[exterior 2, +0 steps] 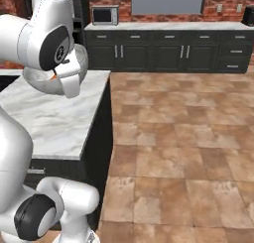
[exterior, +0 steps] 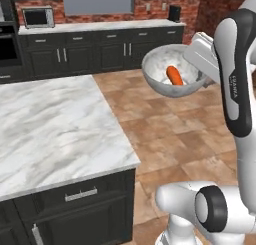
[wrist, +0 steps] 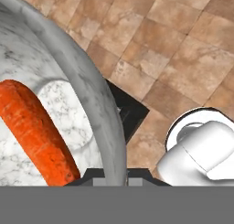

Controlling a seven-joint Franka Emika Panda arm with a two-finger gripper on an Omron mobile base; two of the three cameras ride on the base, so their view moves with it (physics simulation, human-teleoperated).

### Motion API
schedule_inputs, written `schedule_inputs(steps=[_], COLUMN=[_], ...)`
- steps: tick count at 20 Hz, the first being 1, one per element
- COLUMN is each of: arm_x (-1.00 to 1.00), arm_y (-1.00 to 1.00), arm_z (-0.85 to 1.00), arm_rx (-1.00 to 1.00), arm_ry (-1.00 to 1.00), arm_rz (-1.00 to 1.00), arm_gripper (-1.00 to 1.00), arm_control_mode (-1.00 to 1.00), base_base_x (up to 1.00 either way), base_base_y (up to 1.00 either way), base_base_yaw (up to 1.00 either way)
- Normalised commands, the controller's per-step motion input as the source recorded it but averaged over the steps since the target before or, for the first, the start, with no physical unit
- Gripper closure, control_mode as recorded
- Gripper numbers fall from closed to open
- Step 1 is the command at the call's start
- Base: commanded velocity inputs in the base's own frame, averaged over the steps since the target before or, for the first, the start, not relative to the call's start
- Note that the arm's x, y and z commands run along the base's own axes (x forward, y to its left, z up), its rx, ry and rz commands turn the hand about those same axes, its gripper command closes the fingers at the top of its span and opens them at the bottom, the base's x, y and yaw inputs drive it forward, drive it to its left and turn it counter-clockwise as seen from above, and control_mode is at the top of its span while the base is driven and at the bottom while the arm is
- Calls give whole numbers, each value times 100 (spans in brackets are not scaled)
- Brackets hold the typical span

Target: Pick the carrot from the sink and place it in the bowl. Then pick the bowl and place it in the microwave. Then close the microwave door and press the start button.

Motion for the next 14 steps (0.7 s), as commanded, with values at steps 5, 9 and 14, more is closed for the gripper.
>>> schedule_inputs(steps=[5,9,14], arm_x=[0,0,0], arm_y=[0,0,0], arm_z=[0,0,0], arm_rx=[0,0,0], arm_ry=[0,0,0], arm_rz=[0,0,0], arm_gripper=[100,100,100], arm_control_mode=[100,100,100], base_base_x=[68,100,100], base_base_y=[-100,-99,-83], base_base_yaw=[0,0,1])
